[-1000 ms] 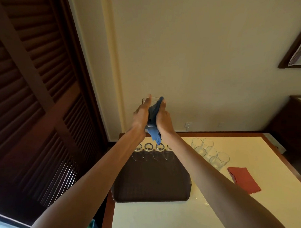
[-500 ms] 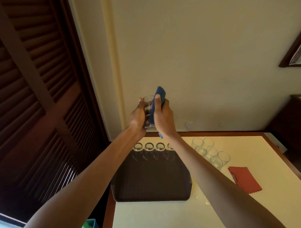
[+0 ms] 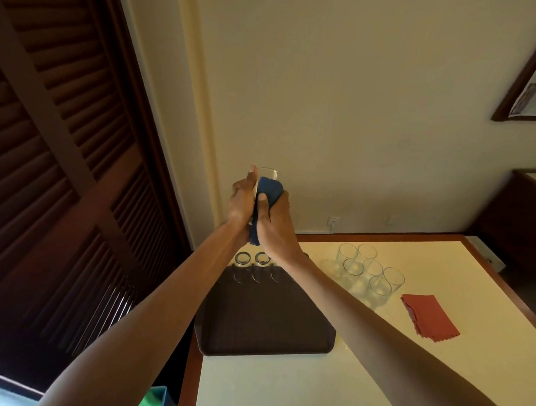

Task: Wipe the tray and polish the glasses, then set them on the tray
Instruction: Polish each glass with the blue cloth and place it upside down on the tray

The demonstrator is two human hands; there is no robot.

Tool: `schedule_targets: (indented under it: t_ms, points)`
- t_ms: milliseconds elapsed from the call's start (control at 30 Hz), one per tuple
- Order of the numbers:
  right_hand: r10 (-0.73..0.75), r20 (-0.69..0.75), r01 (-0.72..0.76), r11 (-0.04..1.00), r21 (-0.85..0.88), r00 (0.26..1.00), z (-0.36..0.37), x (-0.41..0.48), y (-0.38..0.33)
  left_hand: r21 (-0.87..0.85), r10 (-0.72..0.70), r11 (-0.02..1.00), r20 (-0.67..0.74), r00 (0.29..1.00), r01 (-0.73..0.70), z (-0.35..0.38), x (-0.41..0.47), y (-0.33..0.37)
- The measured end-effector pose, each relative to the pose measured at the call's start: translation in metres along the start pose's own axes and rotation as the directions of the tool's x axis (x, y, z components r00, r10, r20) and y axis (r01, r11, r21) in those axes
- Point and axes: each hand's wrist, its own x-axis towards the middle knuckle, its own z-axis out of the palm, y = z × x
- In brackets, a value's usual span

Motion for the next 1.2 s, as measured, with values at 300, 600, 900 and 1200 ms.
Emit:
schedule_targets:
  t_ms: [300, 600, 900, 1200]
  points:
    - [0.171, -0.113, -0.165, 0.984, 0.064, 0.979, -0.026, 0.04, -0.024, -0.055, 0.021, 0.998, 0.038, 0.999, -0.019, 0.014, -0.014, 0.001]
    - [0.252, 0.011, -0.252, 0.968, 0.014, 0.968, -0.018, 0.0, -0.012, -0.063, 0.017, 0.998, 0.017, 1.0, -0.016, 0.013, -0.002, 0.004]
    - [-0.052, -0.179, 0.031, 0.992, -0.121, 0.982, -0.025, 0.018, -0.017, -0.127, -0.007, 0.992, 0.075, 0.997, 0.016, 0.016, -0.006, -0.01]
    - [0.391, 0.038, -0.39, 0.921, -0.018, 0.92, -0.034, 0.026, -0.004, -0.065, -0.059, 0.996, 0.034, 0.998, 0.061, 0.025, -0.001, -0.01]
